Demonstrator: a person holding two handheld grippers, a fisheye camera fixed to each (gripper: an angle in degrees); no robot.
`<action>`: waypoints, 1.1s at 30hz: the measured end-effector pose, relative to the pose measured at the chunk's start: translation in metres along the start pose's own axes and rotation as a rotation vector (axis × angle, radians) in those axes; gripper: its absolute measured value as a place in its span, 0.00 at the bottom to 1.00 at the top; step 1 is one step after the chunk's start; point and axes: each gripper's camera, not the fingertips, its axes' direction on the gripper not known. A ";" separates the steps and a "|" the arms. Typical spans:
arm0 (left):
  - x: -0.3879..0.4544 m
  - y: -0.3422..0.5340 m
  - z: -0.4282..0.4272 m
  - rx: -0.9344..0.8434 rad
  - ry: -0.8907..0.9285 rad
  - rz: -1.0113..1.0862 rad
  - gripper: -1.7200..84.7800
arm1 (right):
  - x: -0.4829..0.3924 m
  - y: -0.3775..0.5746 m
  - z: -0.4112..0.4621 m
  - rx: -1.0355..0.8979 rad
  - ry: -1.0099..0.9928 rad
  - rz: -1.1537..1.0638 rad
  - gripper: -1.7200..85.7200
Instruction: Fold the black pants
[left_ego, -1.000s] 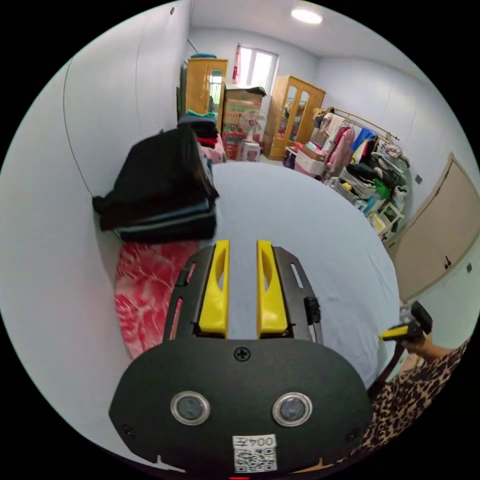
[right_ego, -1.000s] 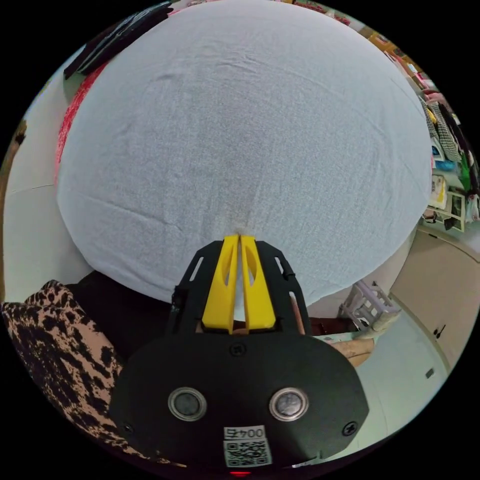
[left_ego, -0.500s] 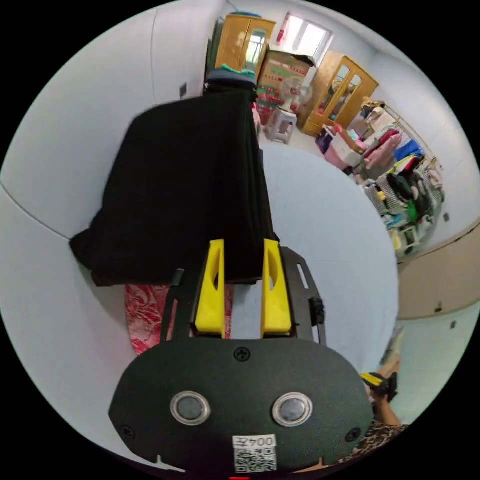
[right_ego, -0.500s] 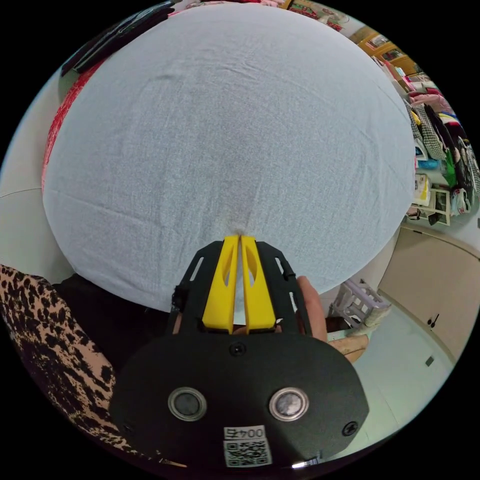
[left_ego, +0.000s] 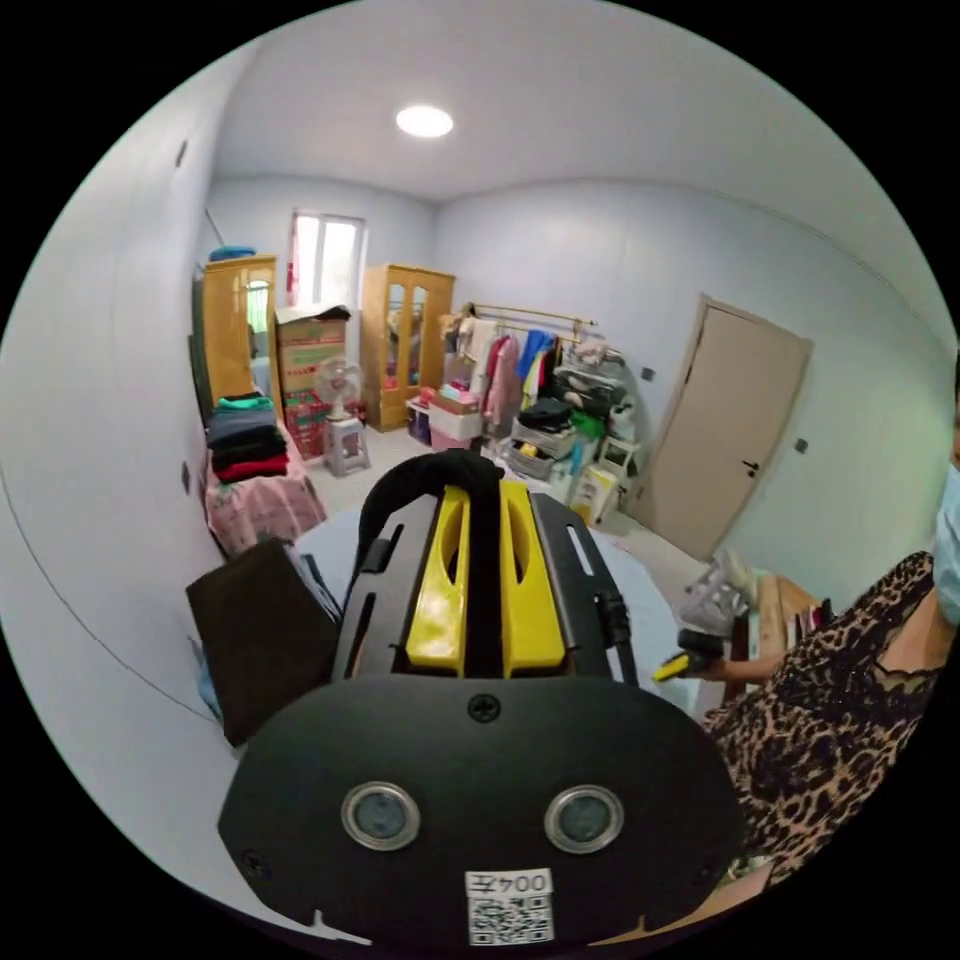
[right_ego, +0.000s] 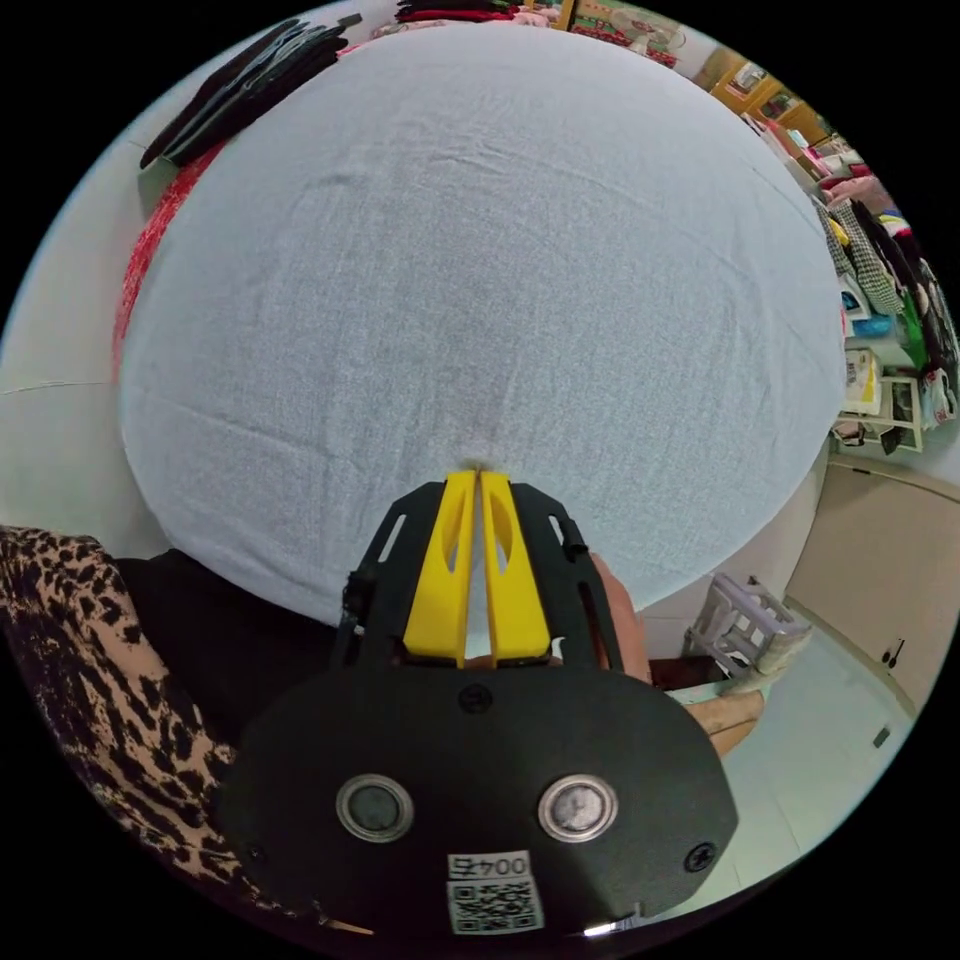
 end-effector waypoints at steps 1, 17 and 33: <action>0.021 0.006 0.017 -0.057 0.001 -0.002 0.09 | 0.006 0.001 0.000 -0.004 -0.038 0.001 0.01; 0.211 0.316 0.213 -0.644 0.198 -0.249 0.18 | -0.047 0.025 0.013 0.035 0.256 -0.219 0.02; 0.322 0.314 0.287 -0.791 -0.089 0.127 0.06 | -0.035 0.047 0.043 0.063 0.224 -0.258 0.01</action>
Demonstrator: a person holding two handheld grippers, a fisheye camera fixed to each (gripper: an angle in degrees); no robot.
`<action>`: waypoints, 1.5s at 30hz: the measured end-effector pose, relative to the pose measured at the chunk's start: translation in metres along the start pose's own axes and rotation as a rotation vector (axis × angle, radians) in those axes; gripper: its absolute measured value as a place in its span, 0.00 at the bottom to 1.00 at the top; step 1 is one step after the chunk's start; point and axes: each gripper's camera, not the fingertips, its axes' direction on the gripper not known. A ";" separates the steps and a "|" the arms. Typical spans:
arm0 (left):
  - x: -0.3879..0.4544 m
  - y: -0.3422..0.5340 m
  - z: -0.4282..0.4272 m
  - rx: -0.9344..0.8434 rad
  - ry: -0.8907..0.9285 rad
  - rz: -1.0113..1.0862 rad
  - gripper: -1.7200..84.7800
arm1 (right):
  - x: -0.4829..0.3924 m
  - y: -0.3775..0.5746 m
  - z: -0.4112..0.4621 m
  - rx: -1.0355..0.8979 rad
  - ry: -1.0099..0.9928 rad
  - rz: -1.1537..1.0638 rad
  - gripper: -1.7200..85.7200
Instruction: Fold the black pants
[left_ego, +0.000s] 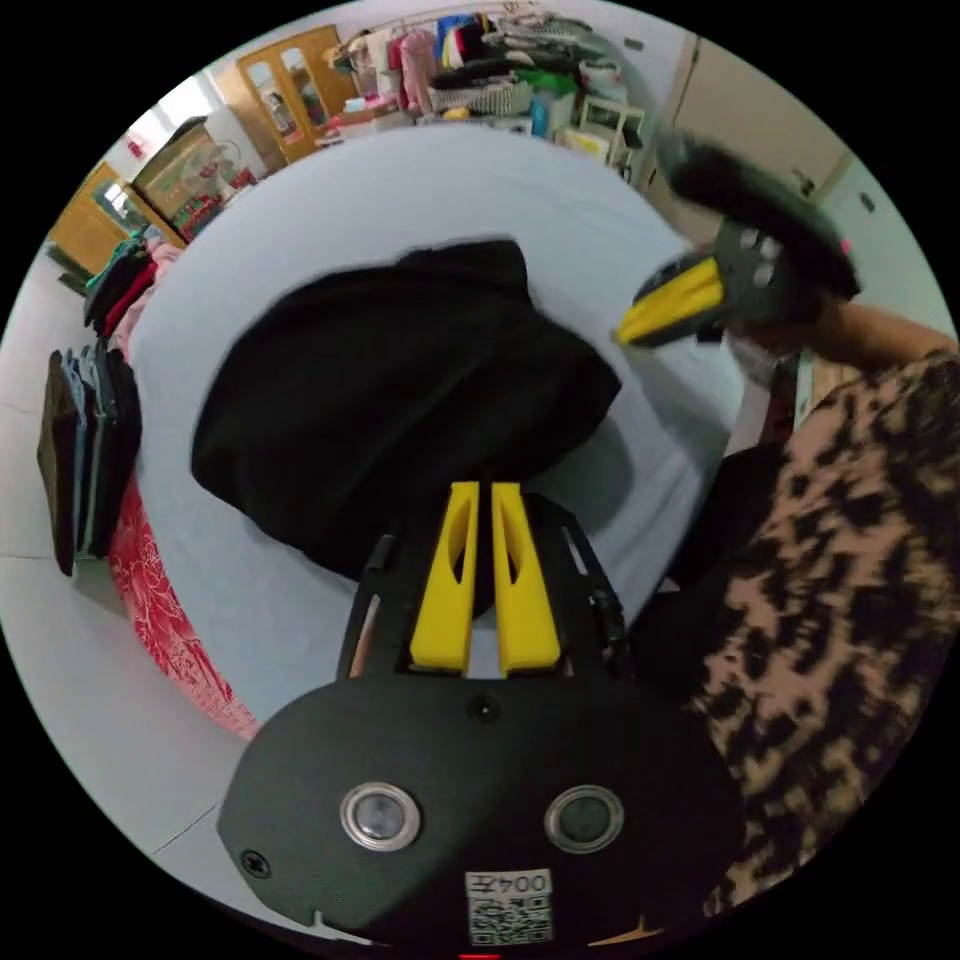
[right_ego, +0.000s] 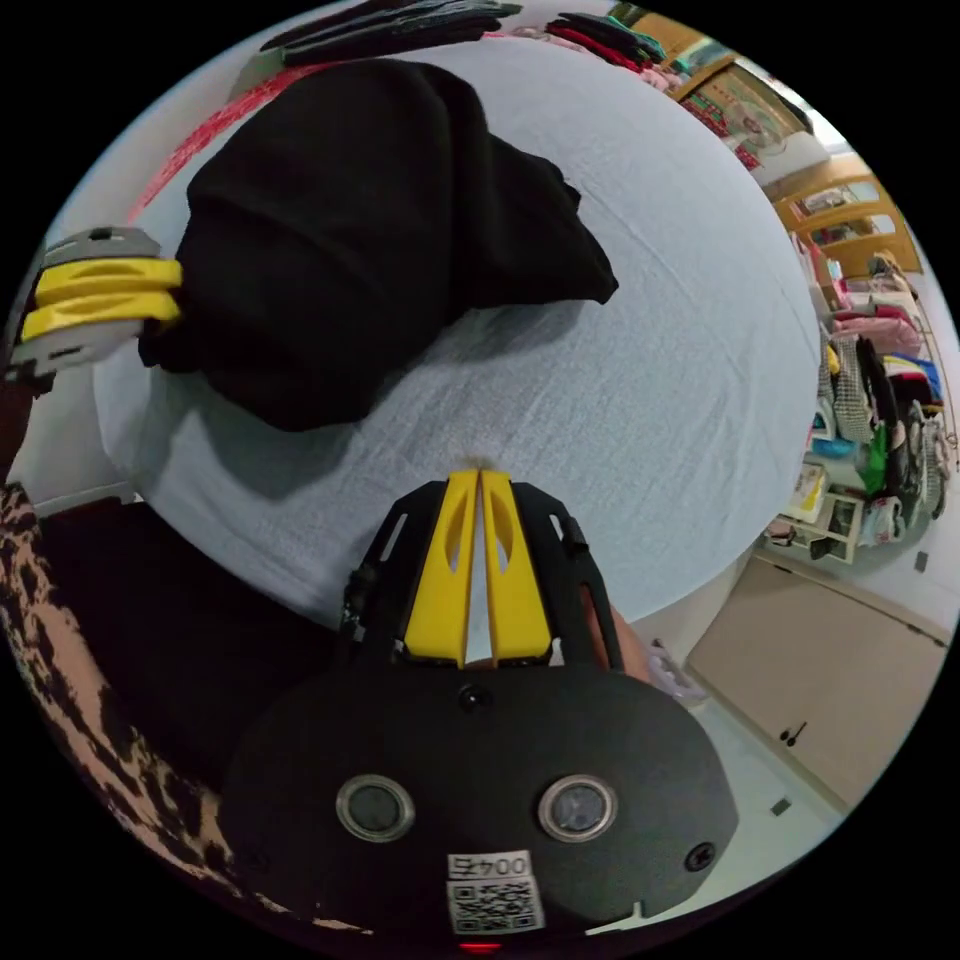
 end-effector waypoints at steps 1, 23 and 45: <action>-0.016 0.001 -0.032 0.104 0.050 -0.072 0.06 | 0.005 0.004 0.003 0.011 -0.033 0.008 0.01; -0.048 0.118 -0.019 0.212 0.172 -0.472 0.14 | 0.046 0.042 0.078 0.034 -0.279 0.205 0.02; 0.136 -0.045 0.067 -0.190 -0.488 0.664 0.17 | 0.060 0.053 0.149 -0.023 -0.331 0.279 0.03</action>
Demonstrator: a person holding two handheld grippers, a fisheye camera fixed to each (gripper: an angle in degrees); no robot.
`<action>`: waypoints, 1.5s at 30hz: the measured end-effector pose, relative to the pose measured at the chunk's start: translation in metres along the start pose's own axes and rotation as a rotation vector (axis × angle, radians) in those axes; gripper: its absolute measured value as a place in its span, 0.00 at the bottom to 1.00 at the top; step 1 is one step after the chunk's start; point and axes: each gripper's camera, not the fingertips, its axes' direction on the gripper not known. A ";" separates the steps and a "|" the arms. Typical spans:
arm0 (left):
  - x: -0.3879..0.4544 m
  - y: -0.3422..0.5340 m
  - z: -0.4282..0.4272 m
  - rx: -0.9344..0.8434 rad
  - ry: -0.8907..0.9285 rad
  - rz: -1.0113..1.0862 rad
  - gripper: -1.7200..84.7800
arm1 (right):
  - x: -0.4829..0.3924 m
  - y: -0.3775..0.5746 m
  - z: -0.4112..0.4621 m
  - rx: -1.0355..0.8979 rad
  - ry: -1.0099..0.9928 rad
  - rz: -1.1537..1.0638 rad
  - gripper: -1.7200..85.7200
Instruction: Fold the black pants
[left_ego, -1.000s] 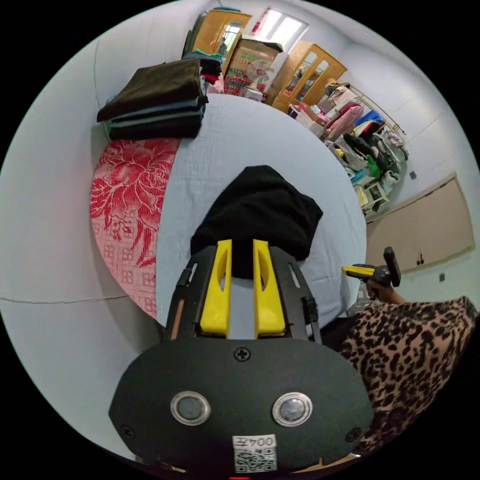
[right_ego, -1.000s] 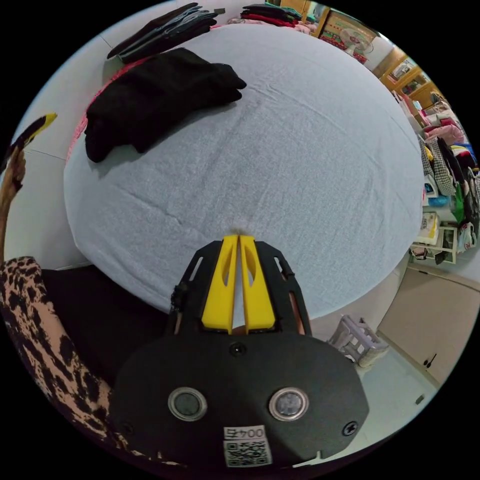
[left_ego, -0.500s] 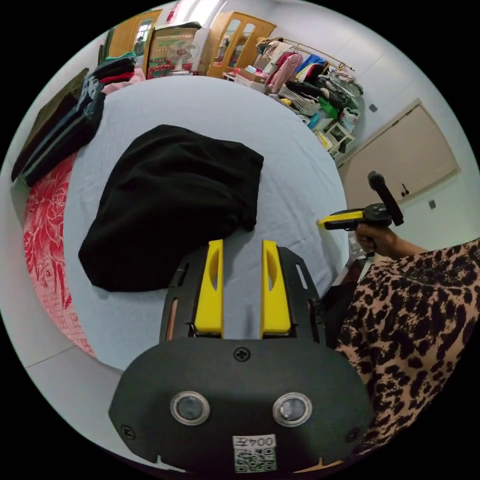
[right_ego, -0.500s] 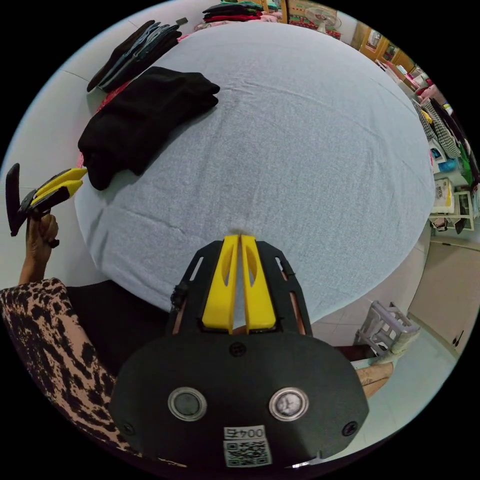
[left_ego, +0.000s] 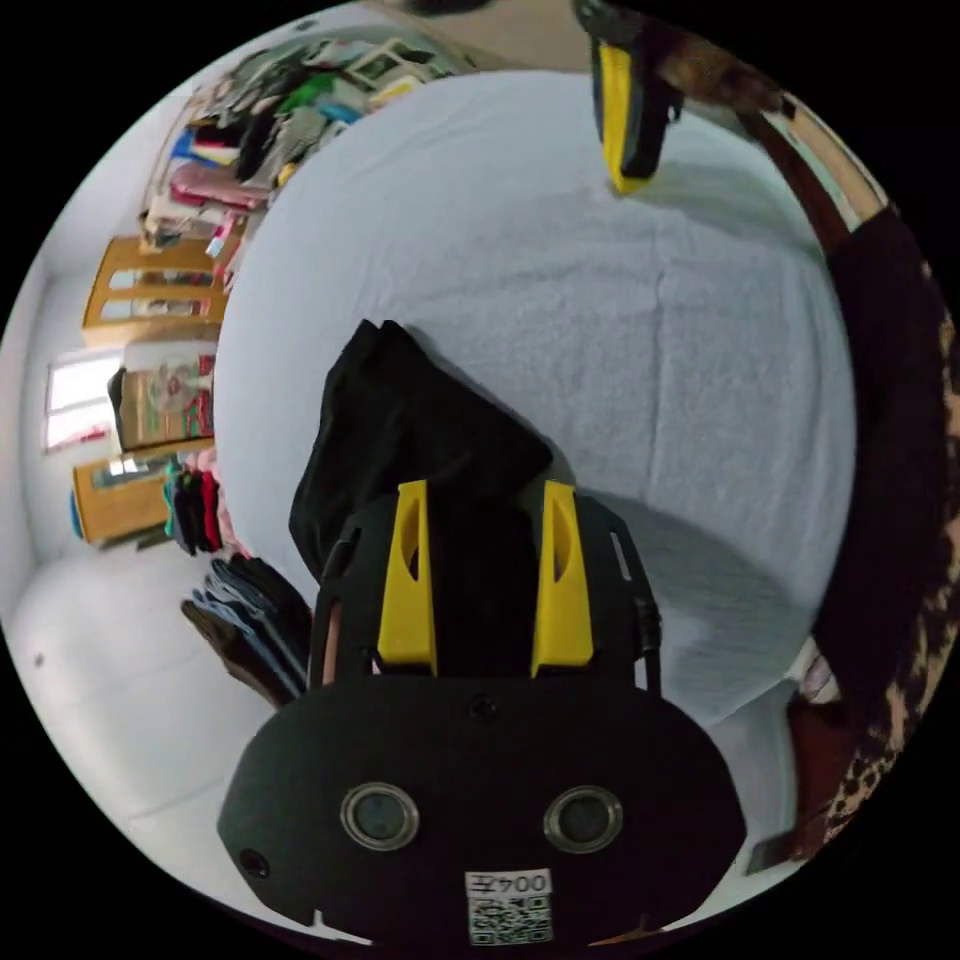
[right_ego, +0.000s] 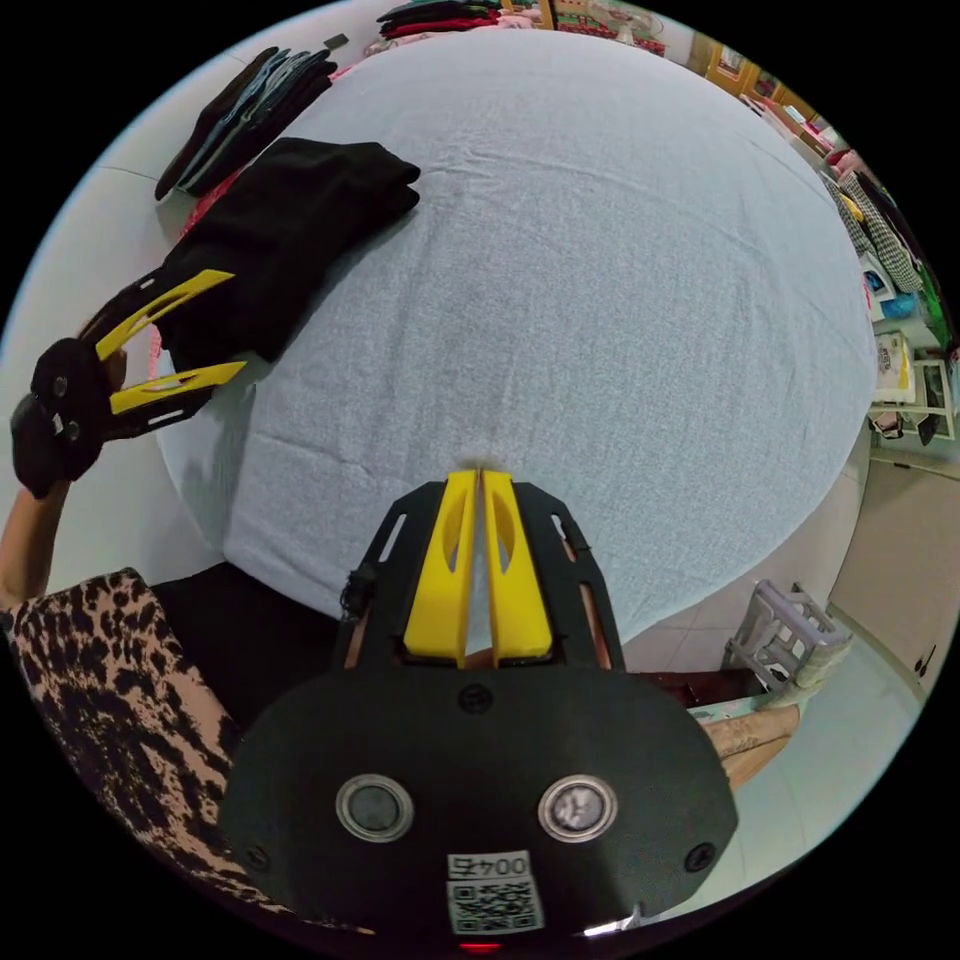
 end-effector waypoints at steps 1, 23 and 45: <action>0.003 -0.008 0.007 -0.042 -0.035 0.049 0.16 | 0.000 -0.001 0.003 -0.006 0.008 0.006 0.03; -0.278 0.218 -0.141 0.795 0.747 -0.516 0.08 | -0.003 0.006 -0.093 0.692 -0.500 -0.268 0.22; -0.151 0.347 0.105 0.617 1.035 -1.335 0.12 | -0.050 -0.139 -0.022 -0.250 -0.022 -0.155 0.03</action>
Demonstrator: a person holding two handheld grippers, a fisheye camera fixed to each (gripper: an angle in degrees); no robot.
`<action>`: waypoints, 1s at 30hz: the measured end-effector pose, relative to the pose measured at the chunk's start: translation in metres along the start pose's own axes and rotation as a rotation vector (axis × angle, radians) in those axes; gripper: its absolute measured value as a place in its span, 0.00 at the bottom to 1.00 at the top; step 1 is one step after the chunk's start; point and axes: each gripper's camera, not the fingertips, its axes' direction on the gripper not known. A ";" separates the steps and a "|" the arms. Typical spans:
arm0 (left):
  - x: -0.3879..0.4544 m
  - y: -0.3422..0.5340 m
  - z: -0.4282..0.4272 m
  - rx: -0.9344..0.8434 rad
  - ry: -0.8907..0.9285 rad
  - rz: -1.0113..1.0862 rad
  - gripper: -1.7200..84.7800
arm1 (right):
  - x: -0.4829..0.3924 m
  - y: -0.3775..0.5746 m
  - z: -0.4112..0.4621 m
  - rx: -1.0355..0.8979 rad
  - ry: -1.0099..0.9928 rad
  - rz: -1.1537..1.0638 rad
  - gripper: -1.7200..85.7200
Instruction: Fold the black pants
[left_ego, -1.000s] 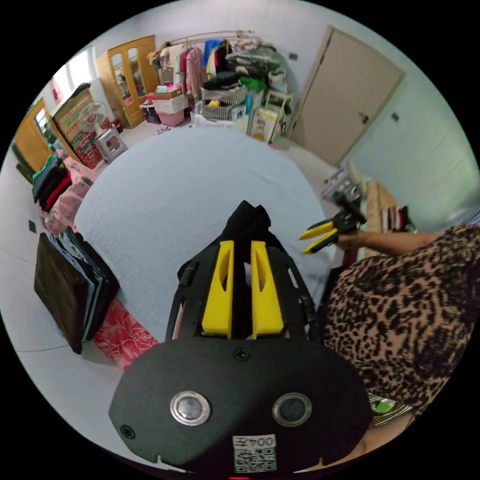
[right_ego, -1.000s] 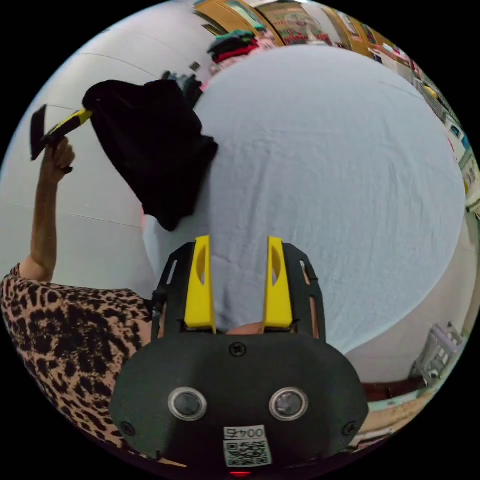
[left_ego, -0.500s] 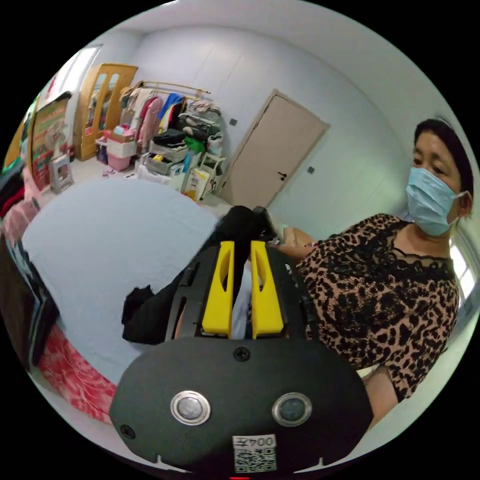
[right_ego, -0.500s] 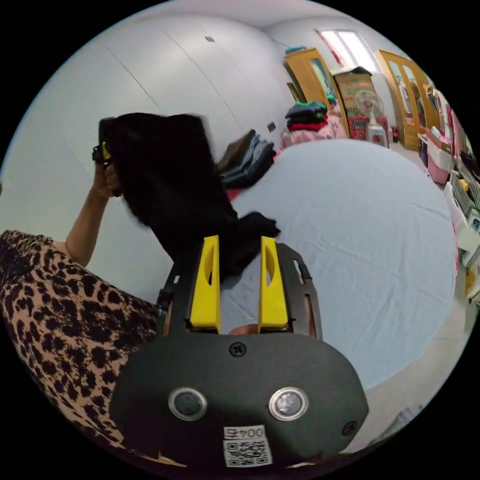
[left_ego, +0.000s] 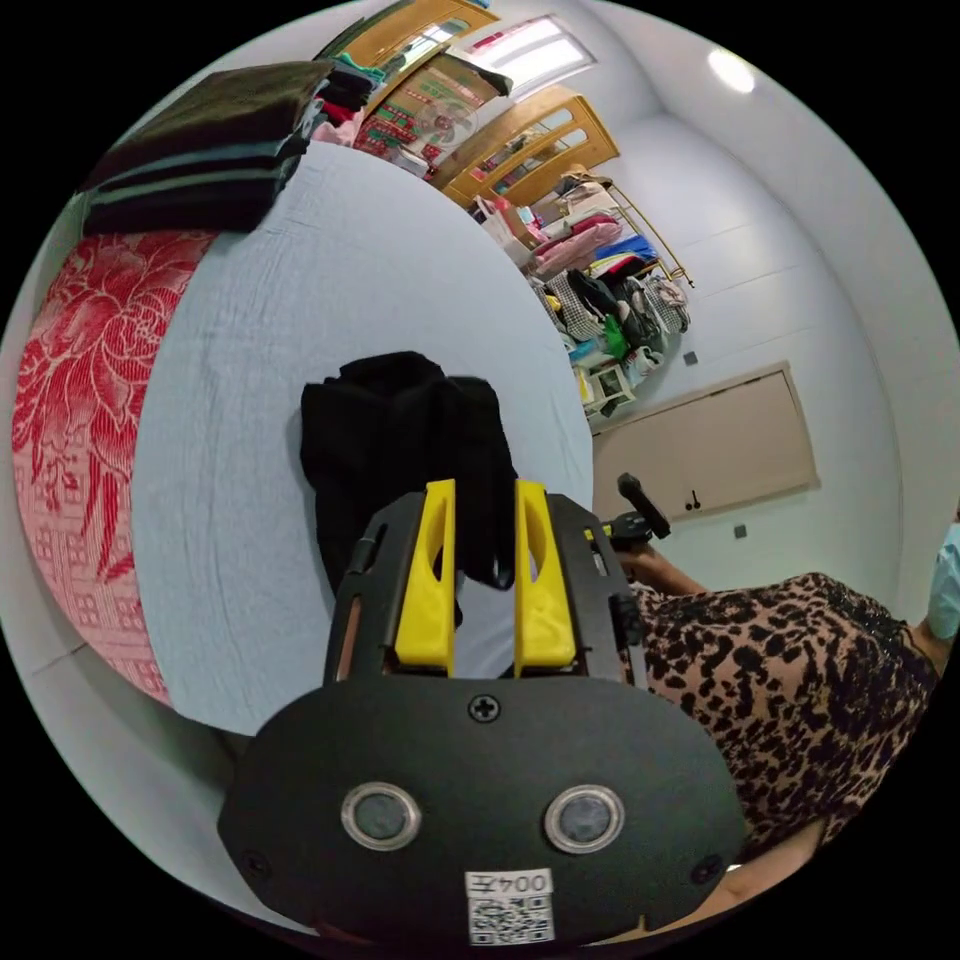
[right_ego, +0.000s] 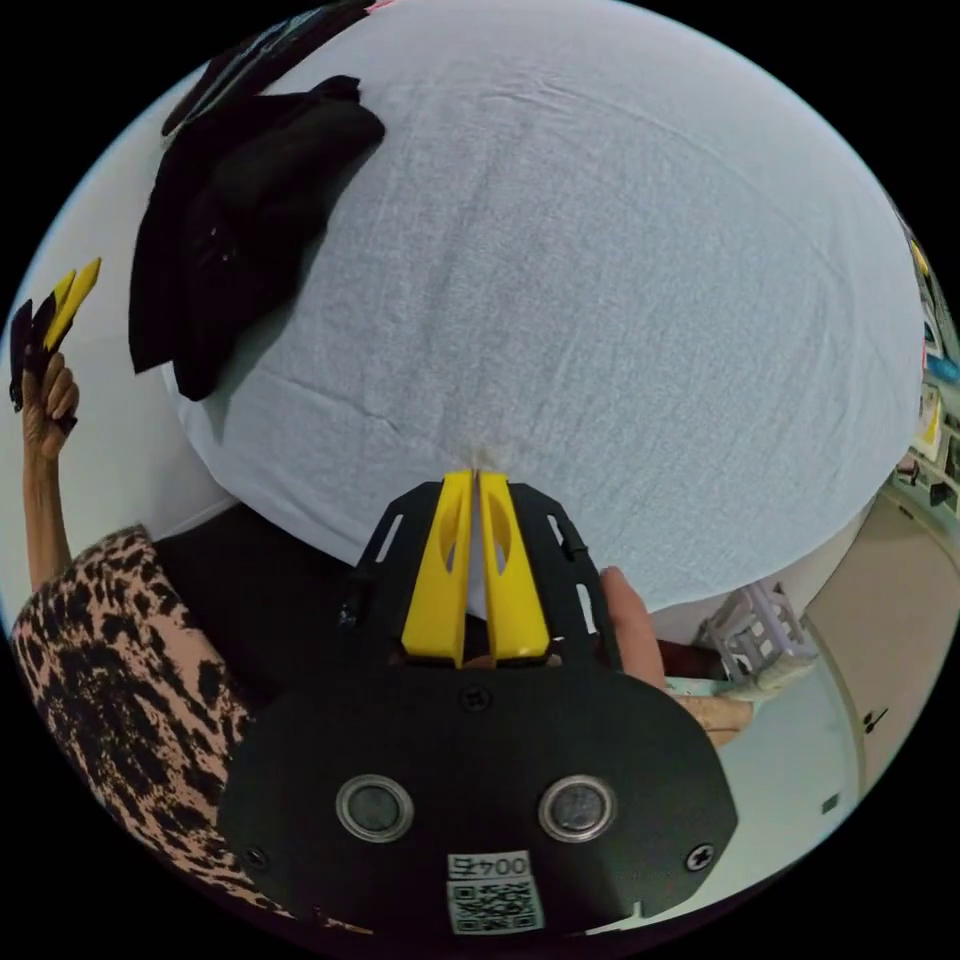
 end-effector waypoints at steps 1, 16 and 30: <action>0.001 0.012 0.003 0.005 0.012 -0.008 0.12 | -0.002 -0.007 -0.006 -0.013 -0.001 -0.013 0.02; 0.046 0.095 0.083 -0.033 -0.089 -0.011 0.12 | -0.041 -0.074 -0.074 -0.077 0.142 -0.317 0.01; 0.113 0.118 0.125 -0.026 -0.614 0.130 0.22 | -0.042 -0.114 -0.118 -0.060 0.136 -0.454 0.01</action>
